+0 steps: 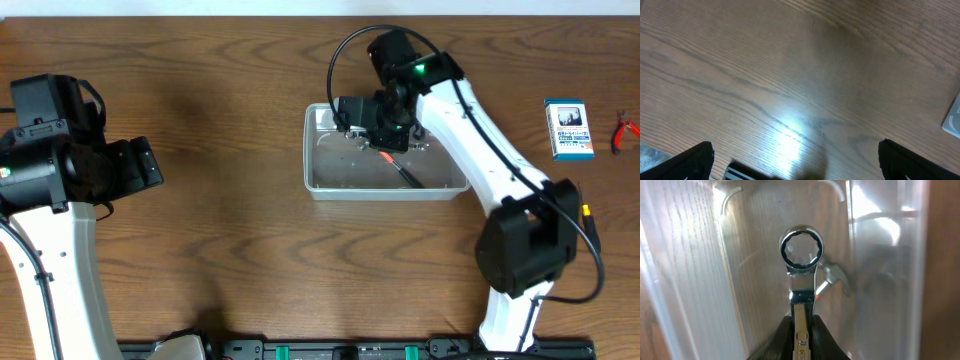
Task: Pack container
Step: 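Lift the wrench and carry it left into the container, then open the right gripper and withdraw it up and right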
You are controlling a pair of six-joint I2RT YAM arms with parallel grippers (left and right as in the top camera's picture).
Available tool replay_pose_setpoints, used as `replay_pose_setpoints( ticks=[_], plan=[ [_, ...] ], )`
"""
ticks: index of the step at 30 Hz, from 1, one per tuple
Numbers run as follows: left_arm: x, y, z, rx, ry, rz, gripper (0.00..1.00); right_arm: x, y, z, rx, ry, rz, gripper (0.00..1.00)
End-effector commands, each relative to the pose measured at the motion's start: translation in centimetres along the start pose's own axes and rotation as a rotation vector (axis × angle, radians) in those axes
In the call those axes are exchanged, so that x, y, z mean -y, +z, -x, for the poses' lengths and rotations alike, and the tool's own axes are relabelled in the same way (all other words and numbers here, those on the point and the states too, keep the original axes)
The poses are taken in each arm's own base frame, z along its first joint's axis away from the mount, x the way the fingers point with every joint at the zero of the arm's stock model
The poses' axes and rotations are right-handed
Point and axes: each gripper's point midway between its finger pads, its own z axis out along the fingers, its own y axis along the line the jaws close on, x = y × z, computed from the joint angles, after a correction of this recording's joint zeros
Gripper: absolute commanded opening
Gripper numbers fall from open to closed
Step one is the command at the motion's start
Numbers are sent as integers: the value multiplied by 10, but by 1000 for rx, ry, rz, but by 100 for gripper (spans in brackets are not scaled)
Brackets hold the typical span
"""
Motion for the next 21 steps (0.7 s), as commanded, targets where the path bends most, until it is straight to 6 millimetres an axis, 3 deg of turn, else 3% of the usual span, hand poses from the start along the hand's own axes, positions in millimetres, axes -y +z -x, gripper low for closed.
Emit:
replay_pose_setpoints(
  ticks=[1, 10, 21],
  plan=[
    [-2, -3, 2, 10, 0, 3, 98, -2, 11, 9, 27, -18, 35, 10],
    [-2, -3, 2, 10, -1, 3, 98, -7, 30, 9, 32, -8, 91, 12],
    [-2, -3, 2, 10, -1, 3, 98, -9, 31, 11, 44, 9, 103, 22]
  ],
)
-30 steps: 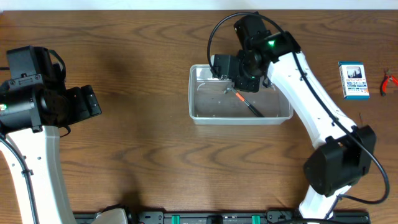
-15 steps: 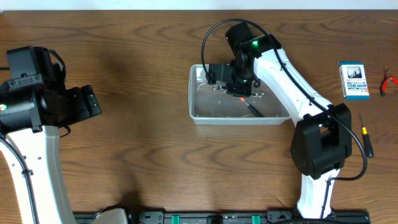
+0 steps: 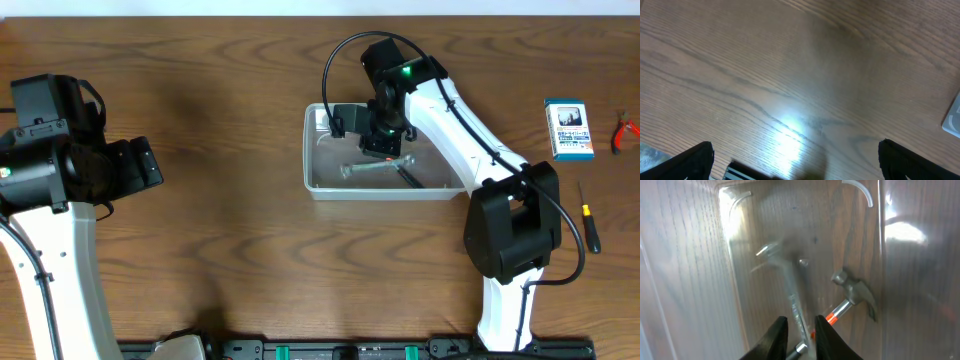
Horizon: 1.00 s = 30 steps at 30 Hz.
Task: Pack container
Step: 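Open the right gripper and withdraw it up and right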
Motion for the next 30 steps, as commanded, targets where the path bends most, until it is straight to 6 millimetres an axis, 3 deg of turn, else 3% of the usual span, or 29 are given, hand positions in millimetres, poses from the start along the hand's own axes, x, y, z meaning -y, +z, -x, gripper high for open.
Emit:
replay_pose_setpoints(
  ticks=[1, 3, 7, 8, 9, 12, 16, 20, 22, 25, 28, 30],
  plan=[
    [-2, -3, 2, 10, 0, 3, 98, -1, 2, 8, 24, -2, 13, 23],
    [-2, -3, 2, 10, -1, 3, 98, -1, 1, 8, 24, -3, 13, 28],
    [-2, -3, 2, 10, -1, 3, 98, 2, -9, 14, 41, 14, -14, 72],
    [-2, -3, 2, 10, 0, 3, 98, 5, -16, 16, 49, 23, -33, 92],
    [-2, -3, 2, 10, -1, 3, 98, 8, -23, 18, 54, 35, -54, 99],
    [-2, -3, 2, 10, 0, 3, 98, 27, -56, 20, 46, 97, -175, 99],
    [-2, -3, 2, 10, 0, 3, 98, 56, -121, 14, 55, 236, -395, 99],
    [-2, -3, 2, 10, -1, 3, 98, 65, -185, -10, 91, 359, -544, 99],
    [-2, -3, 2, 10, -1, 3, 98, 55, -207, -32, 81, 408, -556, 99],
    [-2, -3, 2, 10, -1, 3, 98, 23, -223, -70, 51, 540, -479, 99],
    [-2, -3, 2, 10, 0, 3, 98, -7, -228, -86, 81, 695, -369, 99],
    [-2, -3, 2, 10, -1, 3, 98, -14, -231, -90, 95, 727, -340, 99]
  ],
)
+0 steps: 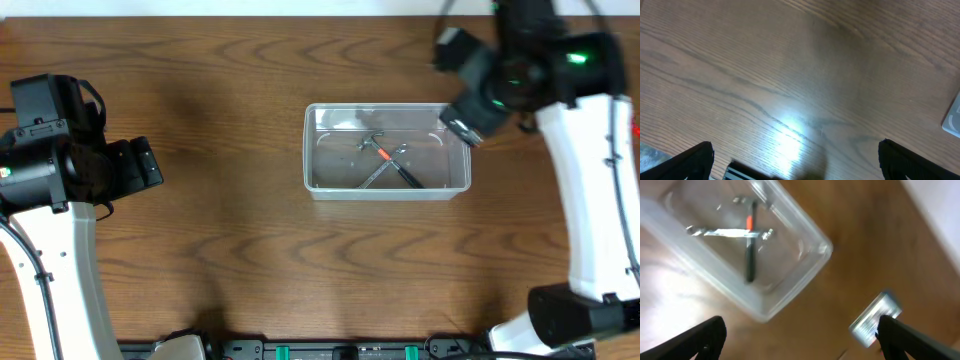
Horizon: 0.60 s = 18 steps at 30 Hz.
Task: Pack container
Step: 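Open the right gripper and withdraw it up and right, then move the right gripper over the boxed screwdriver set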
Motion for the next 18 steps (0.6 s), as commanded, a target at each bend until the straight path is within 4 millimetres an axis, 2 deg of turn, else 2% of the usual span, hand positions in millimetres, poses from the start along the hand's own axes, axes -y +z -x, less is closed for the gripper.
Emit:
replay_pose_setpoints(
  ticks=[1, 3, 5, 6, 9, 10, 11, 13, 16, 18],
  plan=[
    [-2, -3, 2, 10, 0, 2, 98, -6, -3, 0, 30, 126, 68, 99],
    [-2, -3, 2, 10, -1, 2, 98, 1, -3, -5, 17, 161, 45, 99],
    [-2, -3, 2, 10, 0, 2, 98, 18, -1, -14, -20, 249, -32, 99],
    [-2, -3, 2, 10, 0, 2, 98, 33, -1, -20, -40, 306, -97, 99],
    [-2, -3, 2, 10, 0, 2, 98, 95, -8, -43, -53, 560, -353, 99],
    [-2, -3, 2, 10, -1, 2, 98, 109, -8, -46, -29, 606, -371, 99],
    [-2, -3, 2, 10, 0, 2, 98, 121, -6, -47, 8, 637, -358, 99],
    [-2, -3, 2, 10, 0, 2, 98, 134, 0, -56, 30, 660, -305, 99],
    [-2, -3, 2, 10, 0, 2, 98, 153, 15, -96, -51, 741, -283, 99],
    [-2, -3, 2, 10, 0, 2, 98, 153, 30, -116, -100, 734, -185, 99]
  ],
)
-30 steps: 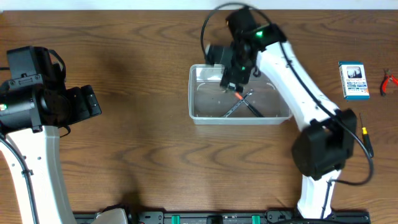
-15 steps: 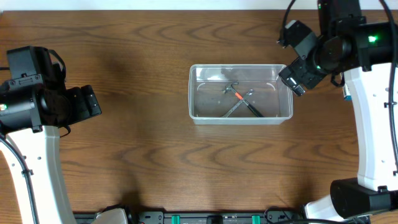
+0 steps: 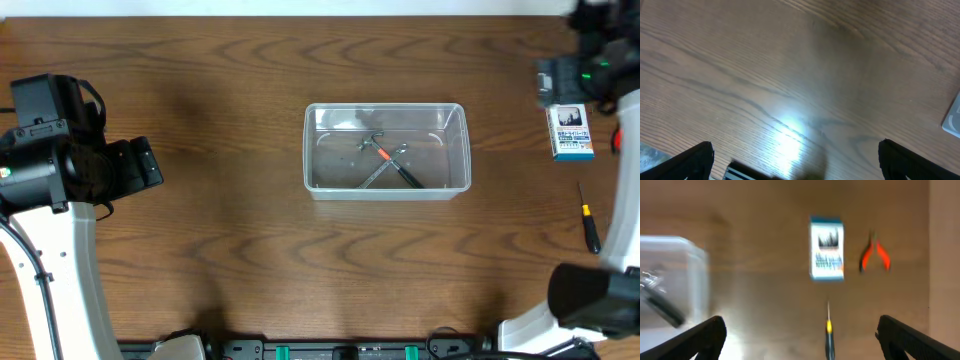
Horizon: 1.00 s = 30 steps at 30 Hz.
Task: Pack container
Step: 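Move the right gripper over the boxed screwdriver set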
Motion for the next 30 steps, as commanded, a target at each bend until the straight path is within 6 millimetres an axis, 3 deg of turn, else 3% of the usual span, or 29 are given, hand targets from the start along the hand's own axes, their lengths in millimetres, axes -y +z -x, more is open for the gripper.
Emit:
replay_pose_setpoints(
  ticks=[1, 4, 12, 17, 22, 30],
  plan=[
    [-2, -3, 2, 10, -1, 3, 98, 10, 29, -19, -106, 6, 114, 99],
    [-2, -3, 2, 10, 0, 3, 98, 15, 42, -27, -171, 72, 171, 98],
    [-2, -3, 2, 10, 0, 3, 98, 25, 48, 2, -153, -1, 184, 99],
    [-2, -3, 2, 10, 0, 3, 98, 34, 71, 0, -197, -11, 166, 99],
    [-2, -3, 2, 10, -1, 3, 98, 70, 92, 6, -199, 34, -7, 99],
    [-2, -3, 2, 10, -1, 3, 98, 66, 101, 19, -139, 38, 36, 99]
  ],
)
